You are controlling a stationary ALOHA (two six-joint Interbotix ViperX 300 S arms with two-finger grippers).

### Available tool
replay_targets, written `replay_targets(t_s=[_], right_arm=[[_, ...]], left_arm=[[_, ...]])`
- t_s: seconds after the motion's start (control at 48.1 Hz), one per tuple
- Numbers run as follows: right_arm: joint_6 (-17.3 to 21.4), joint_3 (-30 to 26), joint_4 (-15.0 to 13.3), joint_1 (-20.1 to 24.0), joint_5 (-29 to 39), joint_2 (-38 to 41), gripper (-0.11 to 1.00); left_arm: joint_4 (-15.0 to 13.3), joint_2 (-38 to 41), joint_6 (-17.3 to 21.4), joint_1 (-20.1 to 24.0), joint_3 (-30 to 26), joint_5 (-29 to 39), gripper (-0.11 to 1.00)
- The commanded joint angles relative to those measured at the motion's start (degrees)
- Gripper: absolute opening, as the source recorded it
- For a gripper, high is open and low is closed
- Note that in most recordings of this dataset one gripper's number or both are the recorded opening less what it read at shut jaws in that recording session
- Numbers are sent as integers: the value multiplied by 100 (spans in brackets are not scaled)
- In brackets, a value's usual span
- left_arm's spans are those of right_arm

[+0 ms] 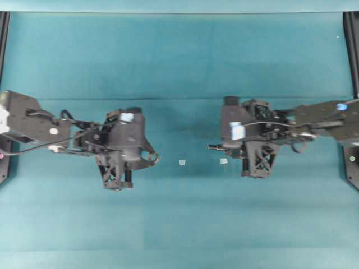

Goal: Insert the washer onto the shaft with both hands.
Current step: 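Lift the washer and the shaft off the table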

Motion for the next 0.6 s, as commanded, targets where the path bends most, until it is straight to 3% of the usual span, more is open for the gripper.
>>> replay_targets(t_s=[0.0,0.229,0.395,0.582], right_arm=[[123,193,26,123,-536,-237,0],[325,624,18,343,-1564,-439,0],[466,677,26,396,-1872,-378,0],[492,677,18,404,-2276,-255,0]], left_arm=[[0,-185,-18,-18,79,-369,37],[18,-299,-308,-26,334,-1380,37],[0,-352,-633,-62,510,-2145,37],[0,-325,-668,-193,492,-2276,37]])
